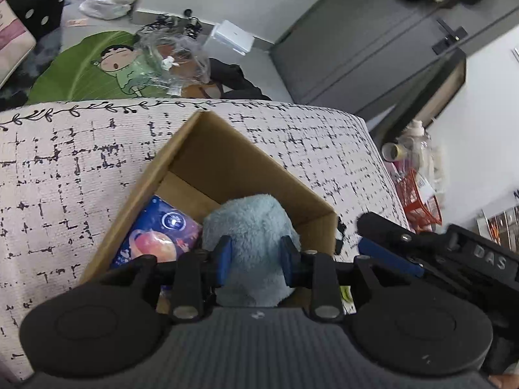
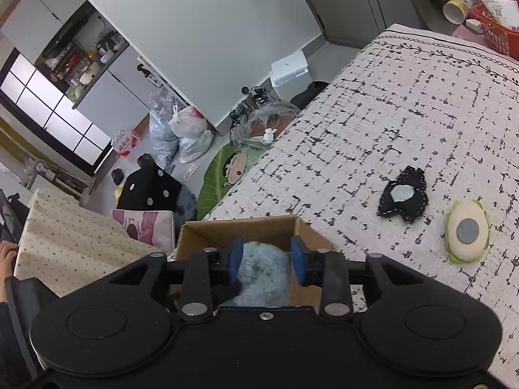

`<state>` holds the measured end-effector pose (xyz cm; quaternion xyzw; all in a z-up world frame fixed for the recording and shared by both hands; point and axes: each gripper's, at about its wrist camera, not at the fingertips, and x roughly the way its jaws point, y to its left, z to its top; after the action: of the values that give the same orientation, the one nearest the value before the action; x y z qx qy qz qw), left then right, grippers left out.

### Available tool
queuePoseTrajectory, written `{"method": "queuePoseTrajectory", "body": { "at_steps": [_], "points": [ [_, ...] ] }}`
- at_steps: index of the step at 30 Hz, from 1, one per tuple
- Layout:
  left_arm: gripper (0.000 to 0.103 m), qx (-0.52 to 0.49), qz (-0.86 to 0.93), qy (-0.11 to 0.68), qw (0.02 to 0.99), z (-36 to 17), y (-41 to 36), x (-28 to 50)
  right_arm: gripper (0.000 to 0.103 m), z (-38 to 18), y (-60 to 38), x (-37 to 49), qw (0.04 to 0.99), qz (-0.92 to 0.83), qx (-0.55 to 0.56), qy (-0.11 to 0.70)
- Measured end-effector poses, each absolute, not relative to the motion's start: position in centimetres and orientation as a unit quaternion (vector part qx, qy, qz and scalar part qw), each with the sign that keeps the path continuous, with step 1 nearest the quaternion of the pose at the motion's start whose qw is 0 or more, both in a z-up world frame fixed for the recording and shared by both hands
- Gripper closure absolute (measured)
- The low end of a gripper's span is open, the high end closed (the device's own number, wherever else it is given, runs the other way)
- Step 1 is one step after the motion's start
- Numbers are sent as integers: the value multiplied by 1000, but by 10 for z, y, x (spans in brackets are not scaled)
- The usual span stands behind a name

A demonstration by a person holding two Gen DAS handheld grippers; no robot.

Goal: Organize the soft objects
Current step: 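Carry the pale blue plush over the box with both tools and open them, then move the left tool toward the black lace ring while the right tool approaches the green-white disc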

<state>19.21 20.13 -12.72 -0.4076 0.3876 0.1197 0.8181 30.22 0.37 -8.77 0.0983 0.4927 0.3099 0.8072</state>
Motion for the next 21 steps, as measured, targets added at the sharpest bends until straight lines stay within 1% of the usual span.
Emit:
{"method": "queuePoseTrajectory", "body": {
  "at_steps": [6, 8, 10, 12, 17, 19, 21],
  "points": [
    [70, -394, 133, 395, 819, -121, 203, 200, 68, -106, -4, 309, 791, 306, 109, 518],
    [65, -384, 136, 397, 822, -117, 201, 202, 67, -105, -5, 309, 788, 310, 110, 520],
    [55, -371, 142, 395, 828, -110, 197, 203, 61, -103, -6, 307, 786, 316, 110, 520],
    [51, -358, 145, 393, 835, -104, 193, 203, 55, -99, -9, 304, 786, 319, 108, 518],
    [44, -334, 150, 390, 845, -89, 181, 203, 54, -92, -26, 300, 784, 314, 115, 523],
    [37, -330, 153, 388, 847, -85, 177, 202, 49, -90, -35, 299, 785, 310, 120, 522],
    [35, -323, 157, 387, 849, -80, 172, 201, 42, -86, -43, 298, 787, 305, 124, 521]
  ]
}}
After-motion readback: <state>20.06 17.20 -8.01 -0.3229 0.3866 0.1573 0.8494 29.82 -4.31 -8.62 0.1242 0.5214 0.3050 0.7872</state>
